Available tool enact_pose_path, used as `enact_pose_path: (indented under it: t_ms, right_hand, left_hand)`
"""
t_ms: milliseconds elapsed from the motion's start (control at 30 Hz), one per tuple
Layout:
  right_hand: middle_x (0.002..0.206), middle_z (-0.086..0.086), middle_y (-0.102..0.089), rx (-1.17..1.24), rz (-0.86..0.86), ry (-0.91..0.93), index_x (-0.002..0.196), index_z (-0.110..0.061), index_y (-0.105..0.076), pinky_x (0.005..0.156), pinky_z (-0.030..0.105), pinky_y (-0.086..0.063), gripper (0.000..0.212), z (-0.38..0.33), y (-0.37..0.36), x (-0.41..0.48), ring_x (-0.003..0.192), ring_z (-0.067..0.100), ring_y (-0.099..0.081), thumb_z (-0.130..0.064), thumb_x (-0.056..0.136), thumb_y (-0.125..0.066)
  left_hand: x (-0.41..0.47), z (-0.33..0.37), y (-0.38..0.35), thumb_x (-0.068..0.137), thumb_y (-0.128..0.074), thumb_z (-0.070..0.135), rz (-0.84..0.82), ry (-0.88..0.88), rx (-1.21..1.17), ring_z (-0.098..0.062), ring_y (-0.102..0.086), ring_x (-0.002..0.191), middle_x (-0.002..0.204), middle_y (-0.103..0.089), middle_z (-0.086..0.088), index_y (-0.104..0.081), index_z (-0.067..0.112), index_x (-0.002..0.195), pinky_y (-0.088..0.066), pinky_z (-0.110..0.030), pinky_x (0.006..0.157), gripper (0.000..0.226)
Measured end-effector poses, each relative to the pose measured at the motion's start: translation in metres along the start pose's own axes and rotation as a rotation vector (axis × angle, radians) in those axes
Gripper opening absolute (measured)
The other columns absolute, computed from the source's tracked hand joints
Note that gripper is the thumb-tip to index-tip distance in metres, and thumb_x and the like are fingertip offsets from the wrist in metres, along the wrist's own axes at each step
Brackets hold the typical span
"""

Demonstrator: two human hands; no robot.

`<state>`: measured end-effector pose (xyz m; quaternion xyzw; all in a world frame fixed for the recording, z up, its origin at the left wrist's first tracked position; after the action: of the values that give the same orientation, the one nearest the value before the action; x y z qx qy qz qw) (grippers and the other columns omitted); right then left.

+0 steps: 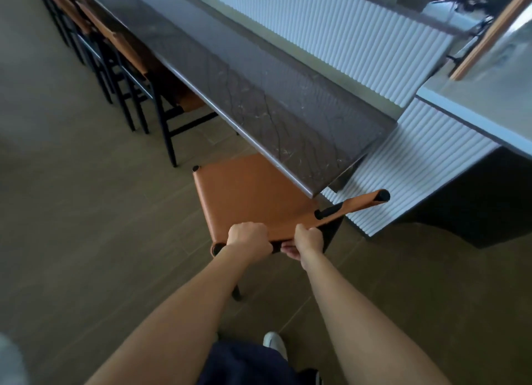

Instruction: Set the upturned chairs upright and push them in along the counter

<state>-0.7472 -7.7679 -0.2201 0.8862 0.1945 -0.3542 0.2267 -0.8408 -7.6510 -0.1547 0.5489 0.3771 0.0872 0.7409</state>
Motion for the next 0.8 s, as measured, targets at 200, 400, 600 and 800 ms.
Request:
enact_pose_path:
  t_ms: [200, 400, 600, 800]
  right_hand:
    - [0.069, 0.017, -0.07, 0.013, -0.147, -0.071, 0.108, 0.001, -0.052, 0.052, 0.029, -0.055, 0.023, 0.002, 0.0, 0.003, 0.054, 0.024, -0.067, -0.017, 0.1, -0.041]
    - [0.07, 0.015, -0.071, 0.039, -0.242, -0.103, 0.111, 0.005, -0.06, 0.051, 0.027, -0.056, 0.04, 0.009, -0.005, 0.004, 0.055, 0.023, -0.069, -0.032, 0.1, -0.049]
    - [0.092, 0.012, -0.074, 0.117, -0.181, -0.099, 0.116, -0.004, -0.058, 0.05, 0.025, -0.054, 0.052, 0.002, 0.025, 0.021, 0.07, 0.021, -0.073, -0.05, 0.092, -0.057]
    - [0.103, 0.016, -0.068, 0.294, -0.091, -0.09, 0.123, -0.007, -0.054, 0.066, 0.038, -0.058, 0.049, -0.029, 0.073, 0.057, 0.09, 0.029, -0.068, -0.044, 0.091, -0.059]
  left_hand:
    - [-0.026, 0.005, -0.013, 0.09, -0.05, 0.017, 0.129, 0.149, -0.153, -0.03, -0.059, 0.102, 0.107, -0.064, -0.009, -0.054, 0.01, 0.111, -0.04, -0.033, 0.075, 0.022]
    - [-0.071, 0.008, -0.005, 0.086, -0.055, 0.009, 0.83, 0.048, -0.588, -0.028, -0.062, 0.079, 0.083, -0.067, -0.006, -0.063, 0.004, 0.092, -0.05, -0.037, 0.072, 0.011]
    - [-0.053, -0.003, -0.061, 0.092, -0.052, 0.049, 0.44, 0.427, -1.081, -0.022, -0.06, 0.07, 0.068, -0.063, -0.001, -0.054, 0.014, 0.067, -0.049, -0.036, 0.068, 0.043]
    - [-0.025, -0.003, -0.09, 0.079, -0.066, 0.062, 0.275, 0.763, -2.153, -0.032, -0.068, 0.092, 0.11, -0.064, -0.014, -0.049, 0.013, 0.121, -0.056, -0.042, 0.075, 0.067]
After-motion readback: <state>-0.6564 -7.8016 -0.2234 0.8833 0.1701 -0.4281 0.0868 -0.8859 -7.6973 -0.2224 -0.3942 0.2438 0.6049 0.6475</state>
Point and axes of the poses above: each hand's wrist, its own x-axis towards the middle knuckle, its own y-axis out of the back of the hand, z = x × y, the point moved 9 cm from there along x, towards the middle knuckle
